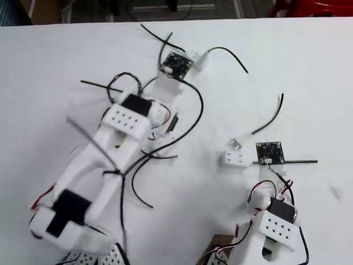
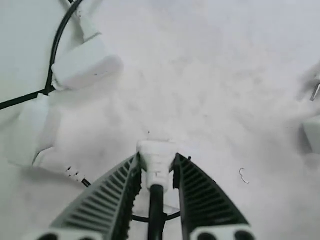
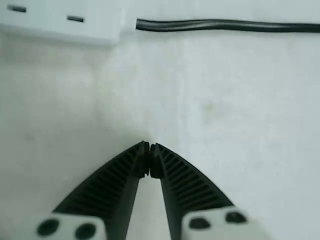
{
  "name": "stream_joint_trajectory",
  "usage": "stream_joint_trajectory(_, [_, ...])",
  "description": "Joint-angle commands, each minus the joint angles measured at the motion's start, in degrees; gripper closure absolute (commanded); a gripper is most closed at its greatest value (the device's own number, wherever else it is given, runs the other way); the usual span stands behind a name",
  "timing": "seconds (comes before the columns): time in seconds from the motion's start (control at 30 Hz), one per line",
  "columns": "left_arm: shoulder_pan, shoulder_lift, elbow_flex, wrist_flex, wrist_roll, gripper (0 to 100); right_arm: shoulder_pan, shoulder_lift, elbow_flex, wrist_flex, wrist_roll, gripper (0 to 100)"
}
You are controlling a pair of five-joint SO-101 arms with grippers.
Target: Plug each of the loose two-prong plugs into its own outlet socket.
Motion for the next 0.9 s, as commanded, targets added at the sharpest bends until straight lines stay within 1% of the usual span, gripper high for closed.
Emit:
stream_joint_trajectory(0.0, [-0.31, 4.44, -6.24, 2.29, -4.48, 98, 0.31, -0.22, -0.26, -0.92, 0.09, 97.9])
stream_joint_trajectory(0.07, [-0.31, 7.08, -9.41, 5.54, -6.07, 98, 0.31, -0.22, -0.18, -0.92, 0.09, 97.9])
stream_joint_trajectory(0.2, [0.48, 9.98, -14.86, 11.96, -6.24, 98, 0.31, -0.22, -0.18, -0.92, 0.09, 97.9])
stream_joint_trajectory(0.27, [1.27, 10.51, -15.91, 13.63, -6.33, 98, 0.31, -0.22, -0.18, -0.92, 0.09, 97.9])
stream_joint_trajectory(0.5, [3.82, 10.86, -15.65, 14.15, -6.33, 98, 0.31, -0.22, -0.18, -1.01, 0.09, 97.9])
stream_joint_trajectory(0.67, [5.76, 10.77, -12.57, 13.63, -6.33, 98, 0.31, -0.22, -0.18, -1.01, 0.09, 97.9])
stream_joint_trajectory(0.87, [4.79, 10.86, -12.22, 12.48, -6.33, 98, 0.31, -0.22, -0.18, -1.01, 0.09, 97.9])
